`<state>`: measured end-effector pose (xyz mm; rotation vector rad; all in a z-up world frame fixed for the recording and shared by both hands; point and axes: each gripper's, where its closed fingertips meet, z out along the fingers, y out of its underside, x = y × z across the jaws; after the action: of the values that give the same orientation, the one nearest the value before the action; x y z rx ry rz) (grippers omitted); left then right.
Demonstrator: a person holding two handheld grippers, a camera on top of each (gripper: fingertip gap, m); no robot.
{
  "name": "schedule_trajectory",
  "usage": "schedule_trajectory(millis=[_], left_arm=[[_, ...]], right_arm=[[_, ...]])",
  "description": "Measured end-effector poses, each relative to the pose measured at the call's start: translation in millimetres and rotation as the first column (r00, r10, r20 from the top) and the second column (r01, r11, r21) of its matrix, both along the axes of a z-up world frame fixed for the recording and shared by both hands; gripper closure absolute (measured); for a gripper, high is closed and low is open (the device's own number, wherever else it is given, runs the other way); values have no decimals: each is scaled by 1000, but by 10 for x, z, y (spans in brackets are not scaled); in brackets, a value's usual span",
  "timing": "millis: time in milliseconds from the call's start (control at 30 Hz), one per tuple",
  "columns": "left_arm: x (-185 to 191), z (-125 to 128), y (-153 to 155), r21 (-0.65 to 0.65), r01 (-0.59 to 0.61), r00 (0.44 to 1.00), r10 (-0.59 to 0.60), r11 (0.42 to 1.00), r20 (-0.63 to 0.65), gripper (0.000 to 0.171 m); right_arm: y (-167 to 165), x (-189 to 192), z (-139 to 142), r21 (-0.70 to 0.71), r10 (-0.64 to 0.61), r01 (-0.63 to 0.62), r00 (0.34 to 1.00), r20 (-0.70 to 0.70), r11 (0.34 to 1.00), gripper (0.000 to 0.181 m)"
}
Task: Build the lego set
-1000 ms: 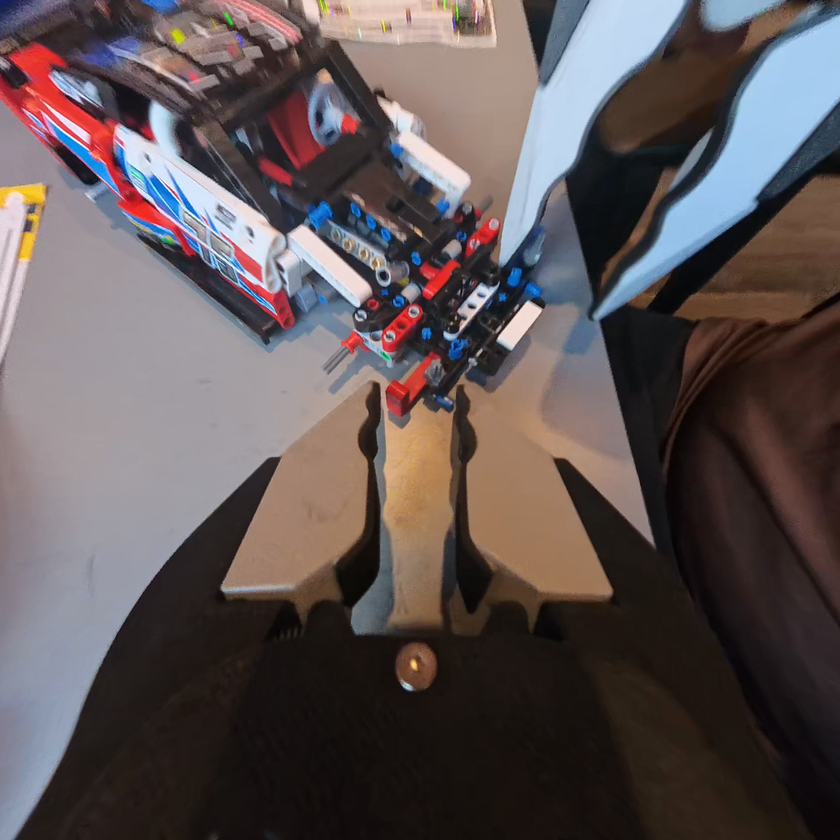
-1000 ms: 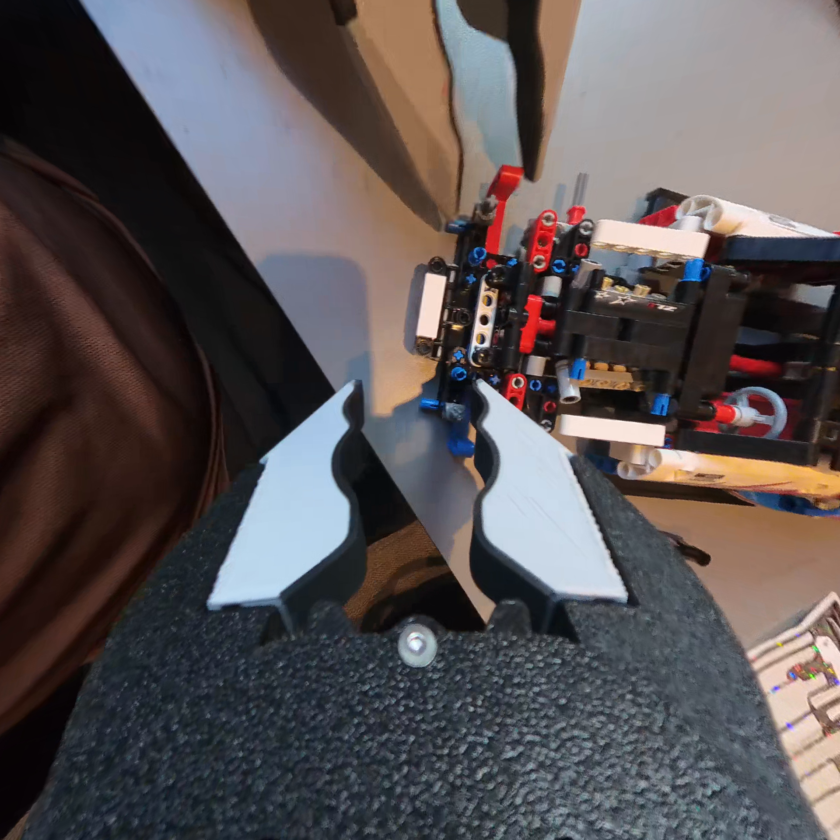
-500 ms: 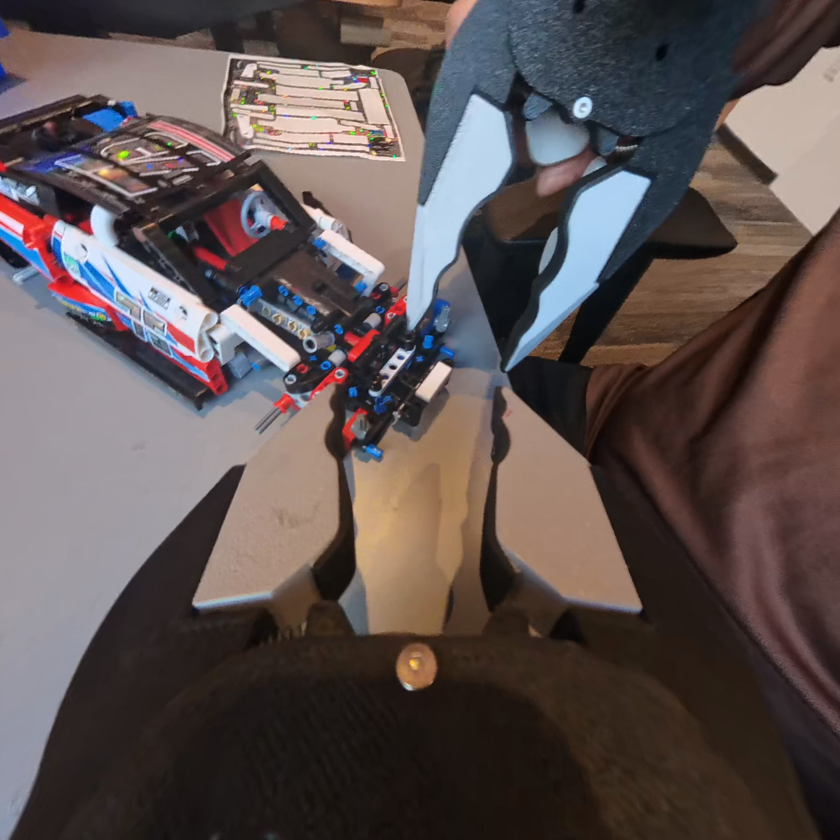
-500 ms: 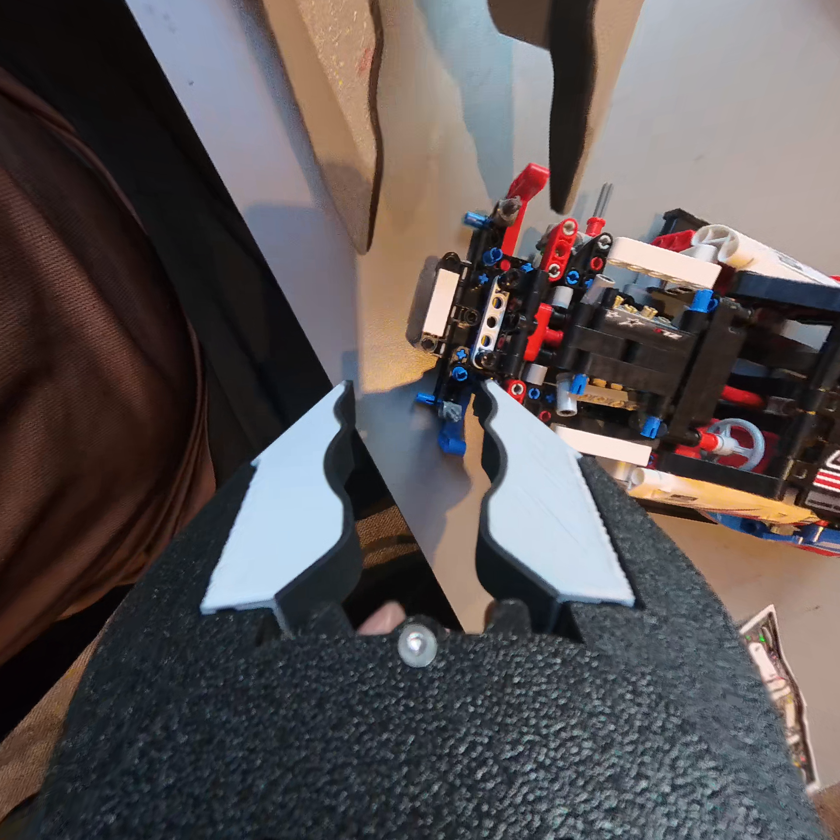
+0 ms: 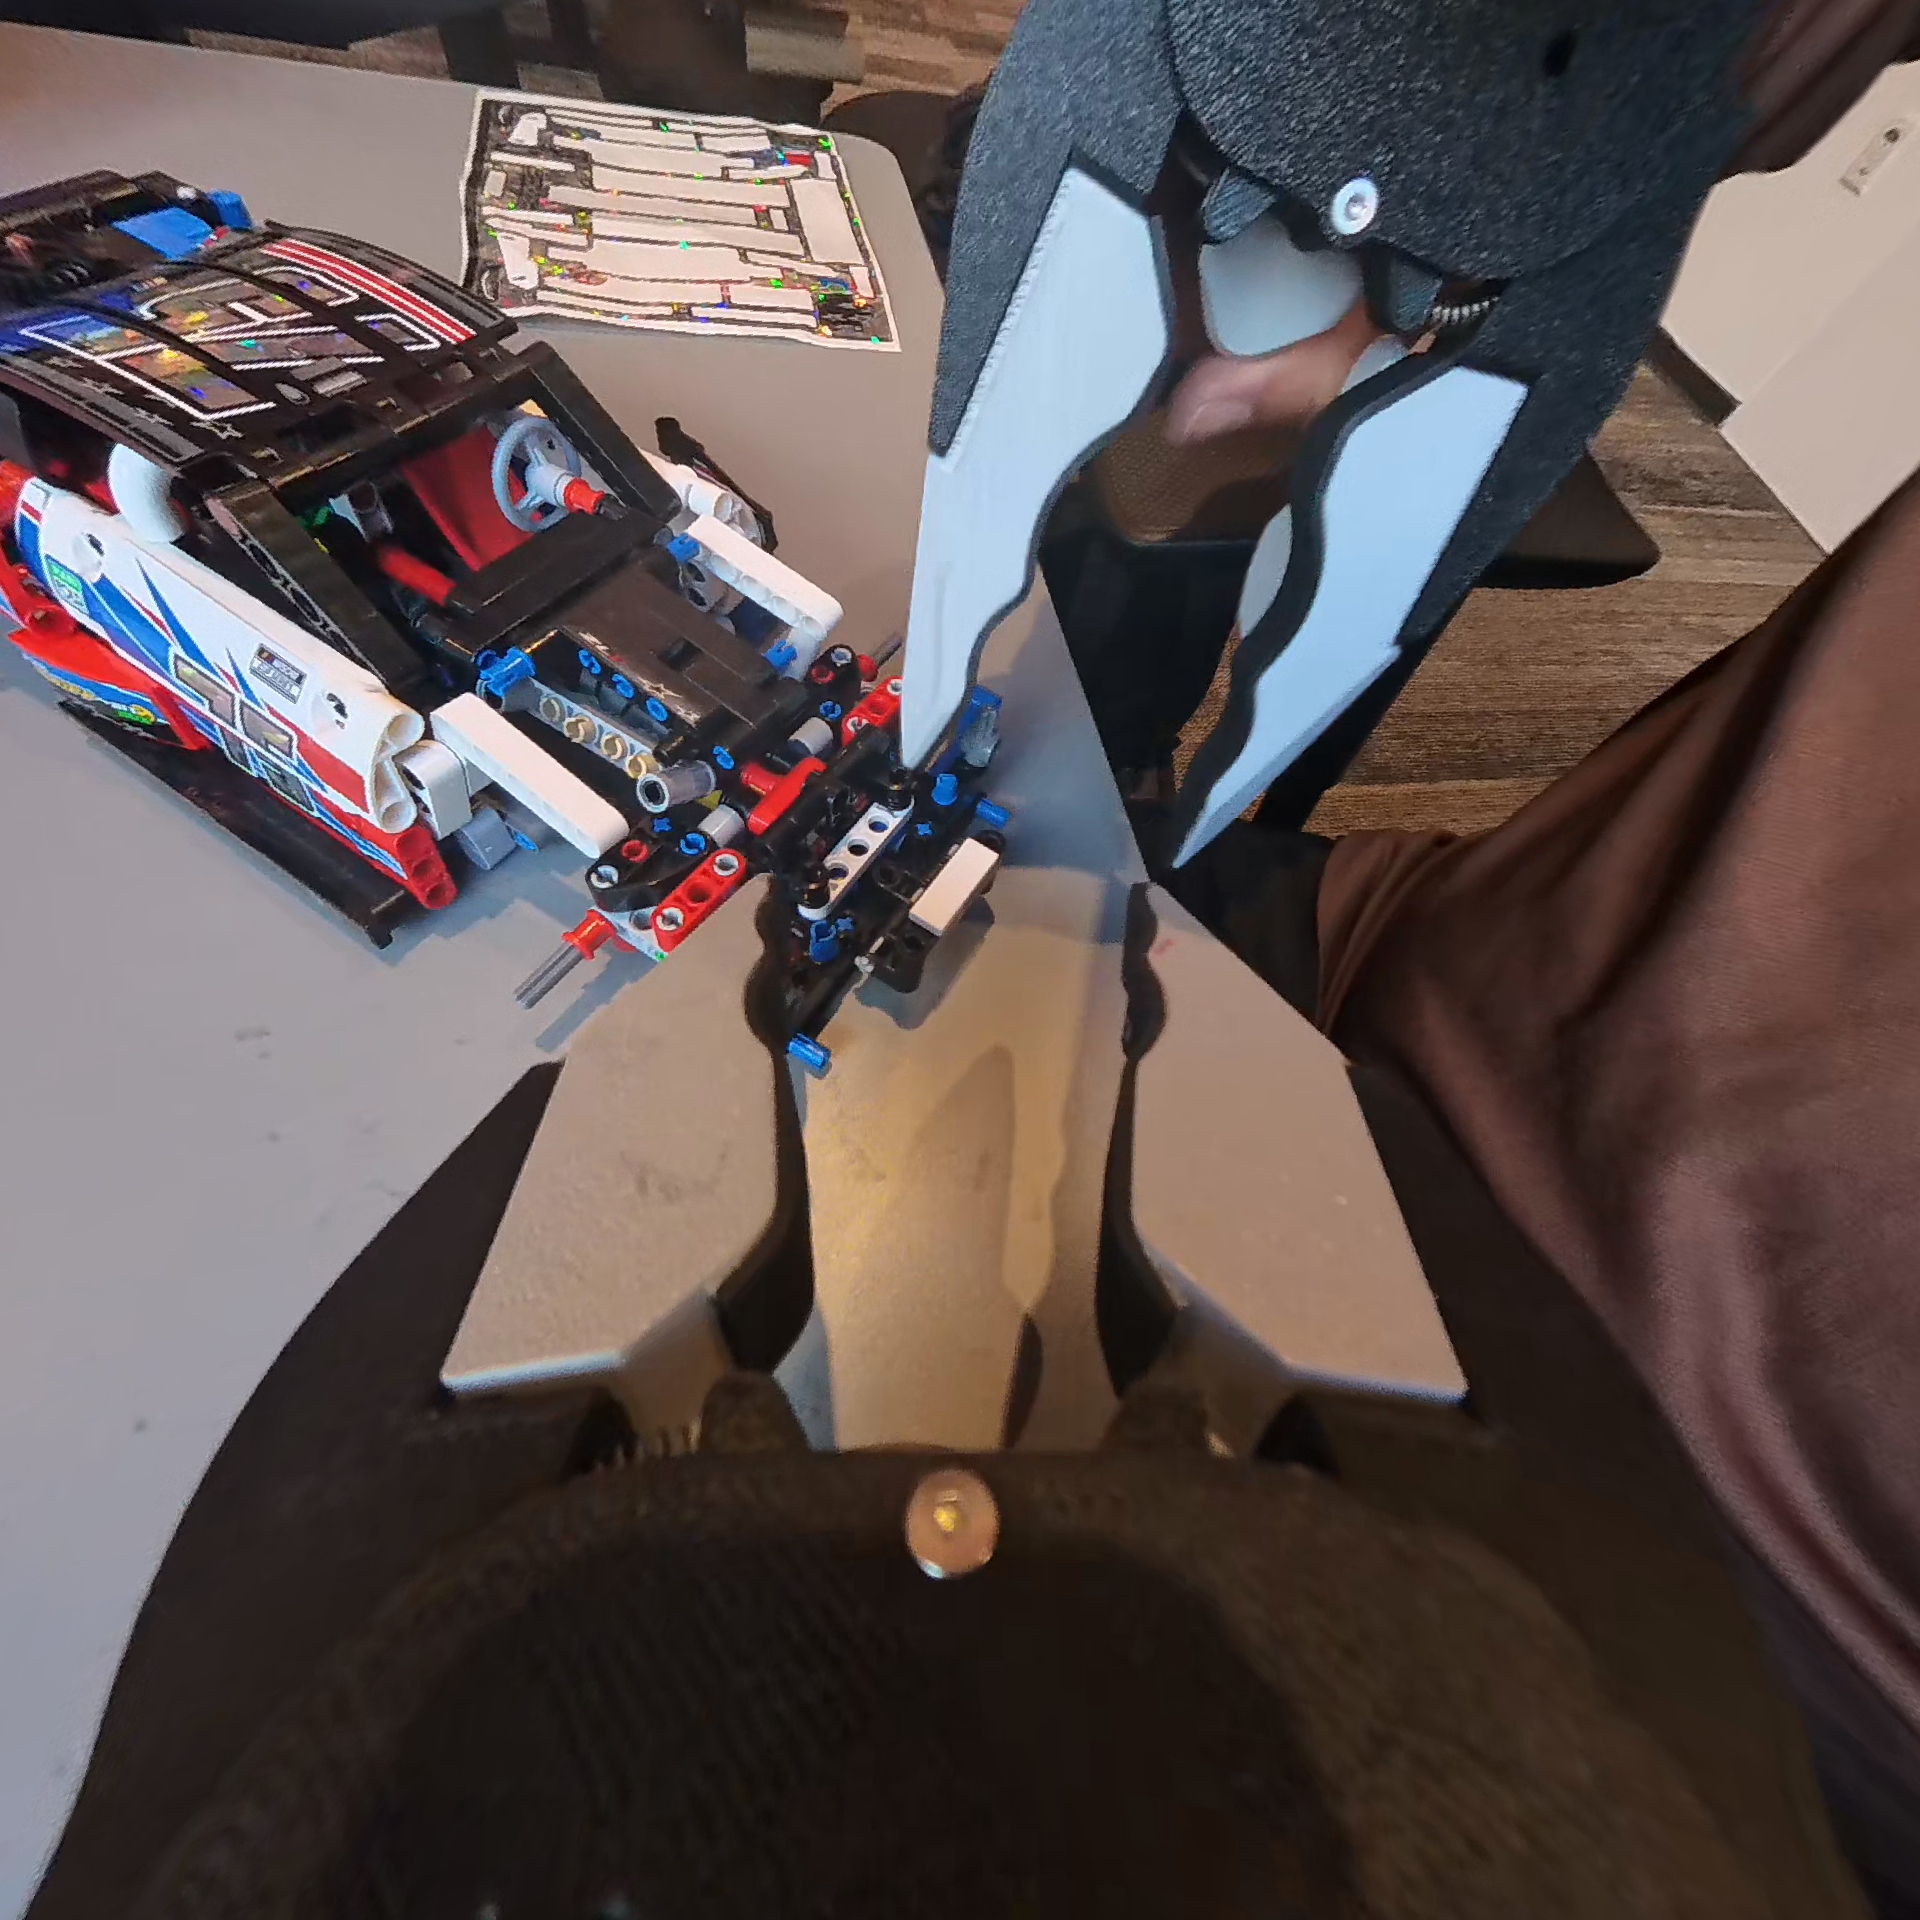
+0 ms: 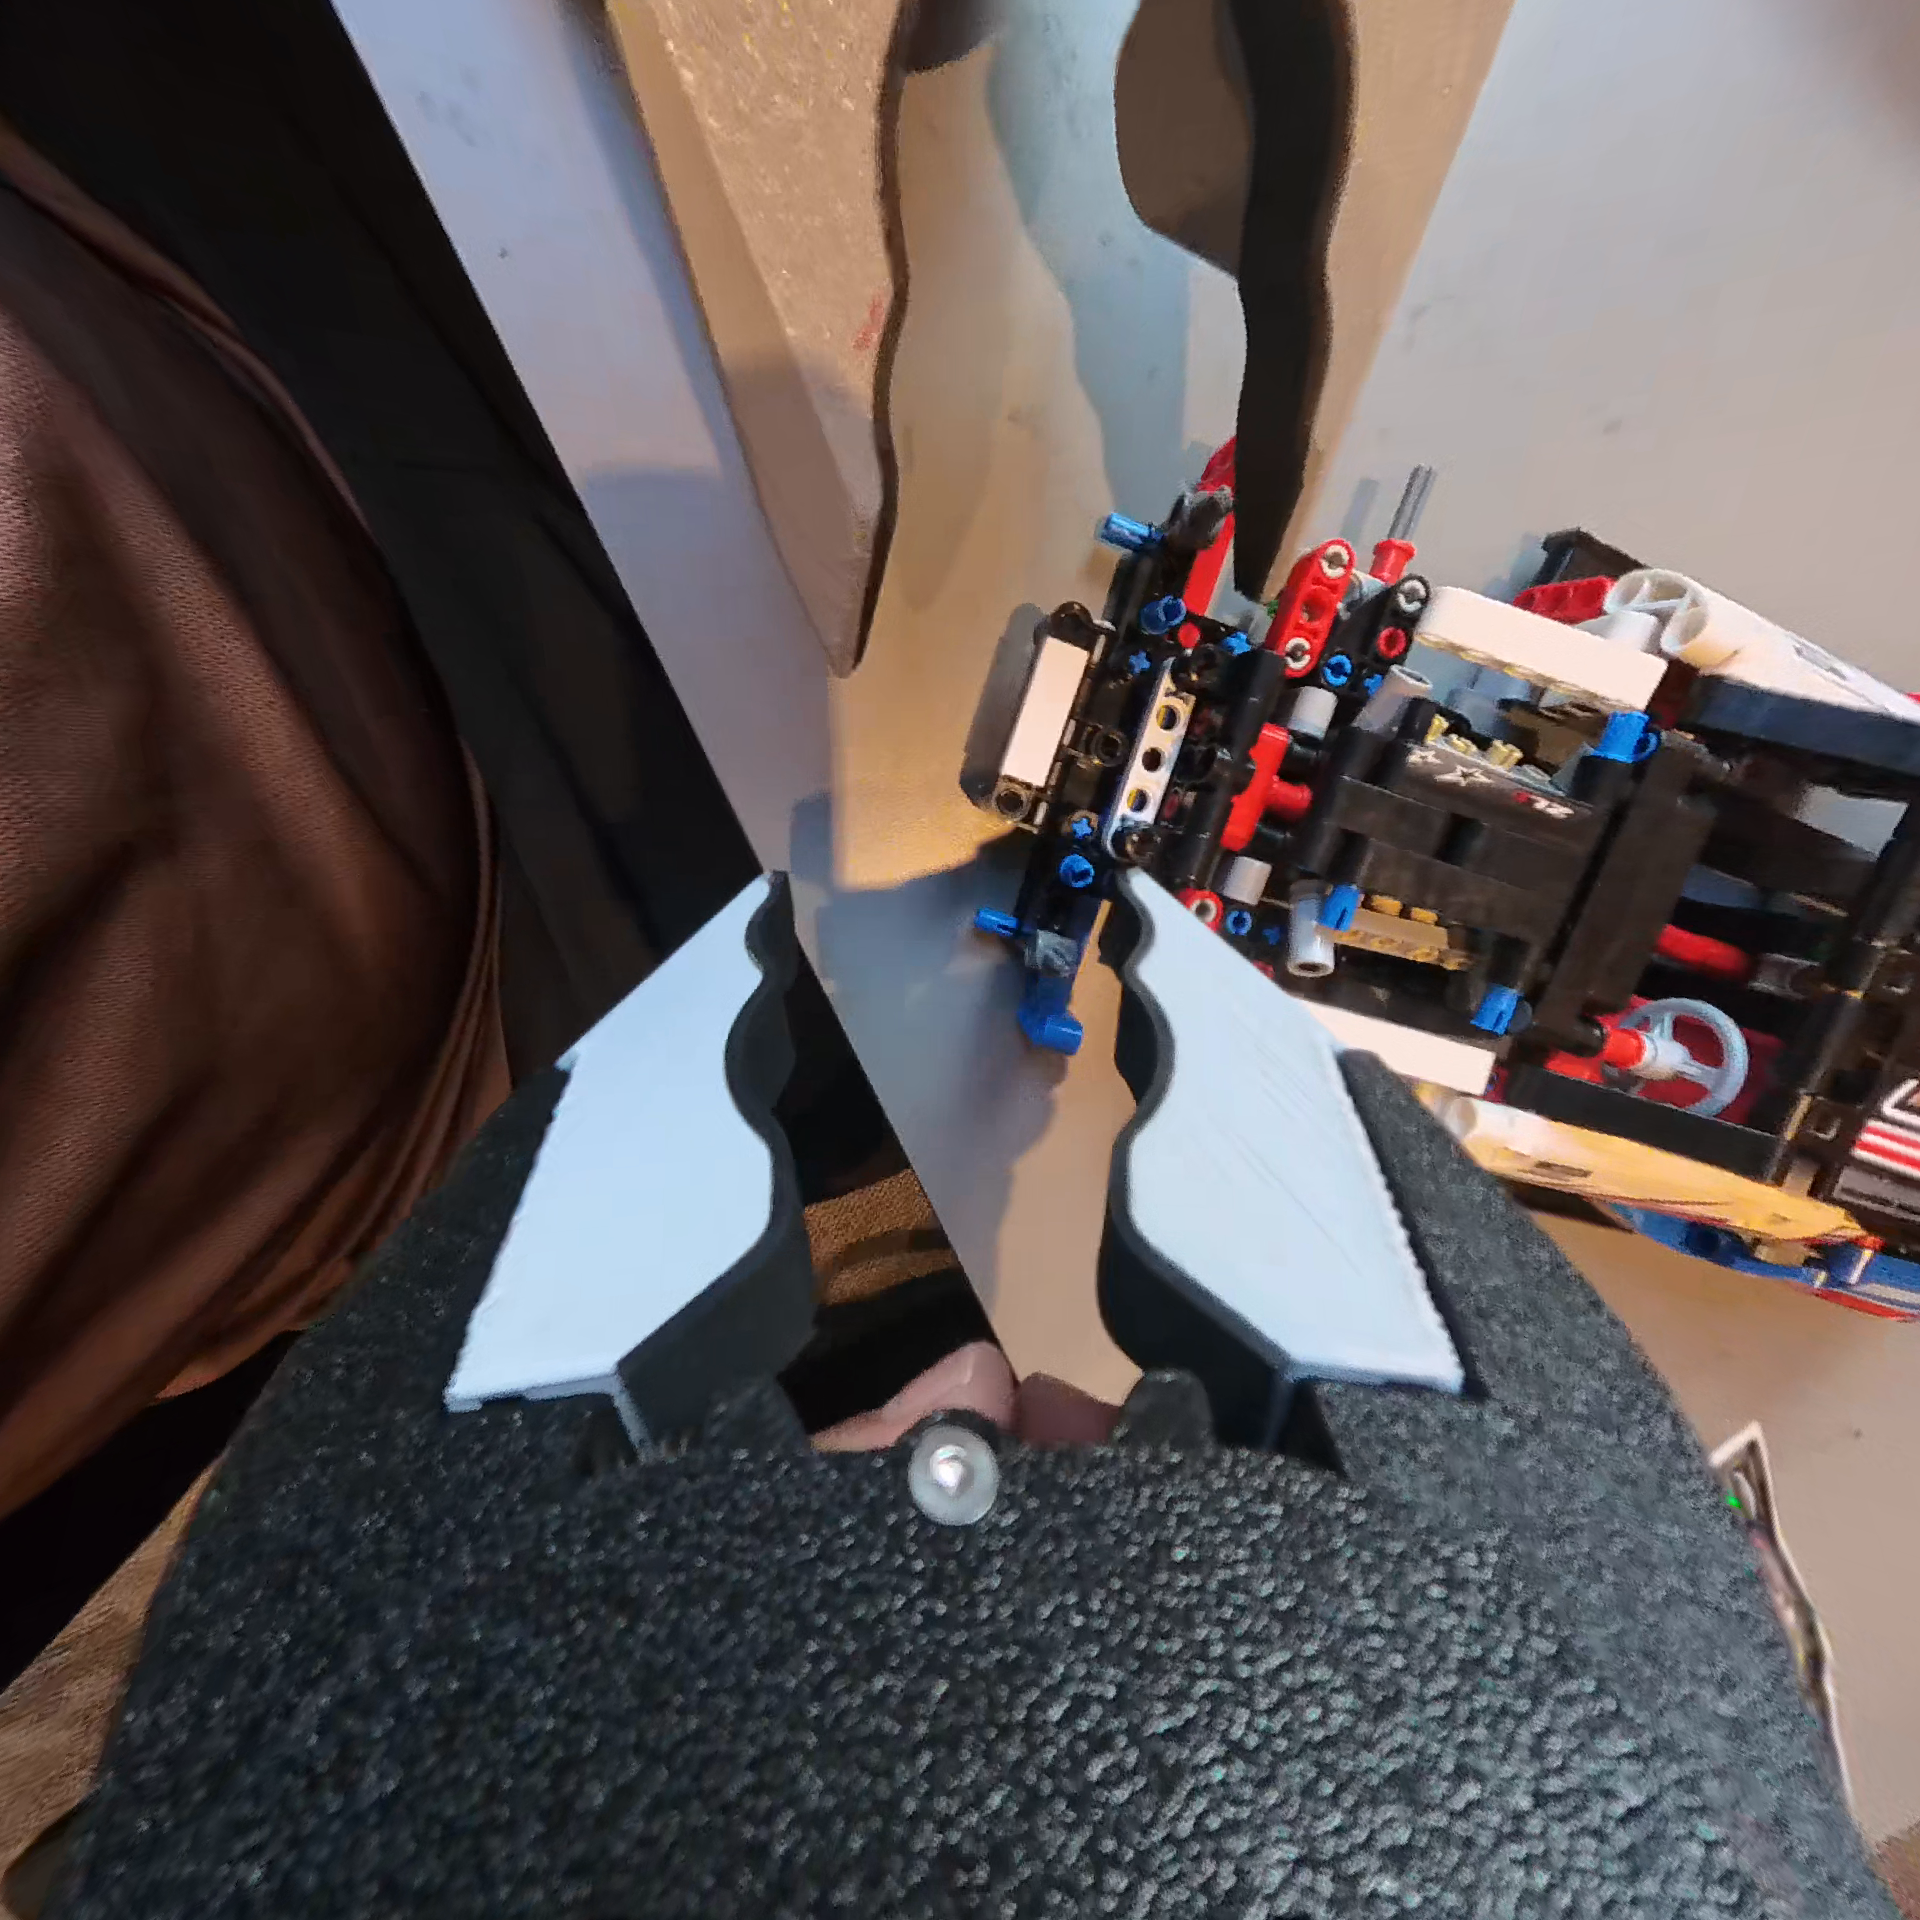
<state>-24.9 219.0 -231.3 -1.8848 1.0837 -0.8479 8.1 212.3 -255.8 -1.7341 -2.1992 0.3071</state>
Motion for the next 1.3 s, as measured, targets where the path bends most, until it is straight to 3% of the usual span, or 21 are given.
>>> schedule_trajectory(millis=[167, 367, 633, 767, 833, 933, 1000, 1033, 1200, 1300], left_arm=[[-18, -29, 40, 27, -34, 999, 35, 999, -34, 113], [-195, -225, 146, 65, -84, 976, 96, 994, -196, 108], [-185, -241, 160, 47, -81, 977, 89, 996, -196, 109], [-166, -258, 150, 49, -67, 975, 75, 997, -208, 104], [-151, -285, 154, 55, -59, 971, 70, 997, -229, 100], [-126, -332, 155, 57, -40, 963, 54, 998, -263, 93], [-119, -336, 160, 59, -35, 963, 49, 998, -266, 98], [-91, -339, 108, 37, 2, 967, 7, 999, -256, 112], [-84, -335, 104, -31, 15, 975, -21, 999, -222, 109], [-103, -295, 132, -93, 13, 986, -28, 996, -165, 117]], right_arm=[[27, 14, -27, -12, -19, 19, 1000, 7, 1000, 121], [-11, 20, -27, -12, 39, -39, 998, 49, 999, 121], [86, 8, -43, 31, 30, -34, 995, 99, 999, 135], [-170, 119, -74, -75, 139, -130, 982, 128, 989, 76], [-213, 138, -71, -107, 167, -153, 976, 141, 982, 70], [-120, 89, -40, -115, 152, -135, 977, 147, 984, 92], [-48, 59, -31, -107, 142, -128, 980, 140, 986, 108], [-35, 53, -31, -102, 148, -135, 979, 138, 986, 109], [20, 5, -40, -63, 158, -151, 978, 136, 987, 122], [72, -16, -42, -36, 175, -171, 974, 147, 985, 133]])
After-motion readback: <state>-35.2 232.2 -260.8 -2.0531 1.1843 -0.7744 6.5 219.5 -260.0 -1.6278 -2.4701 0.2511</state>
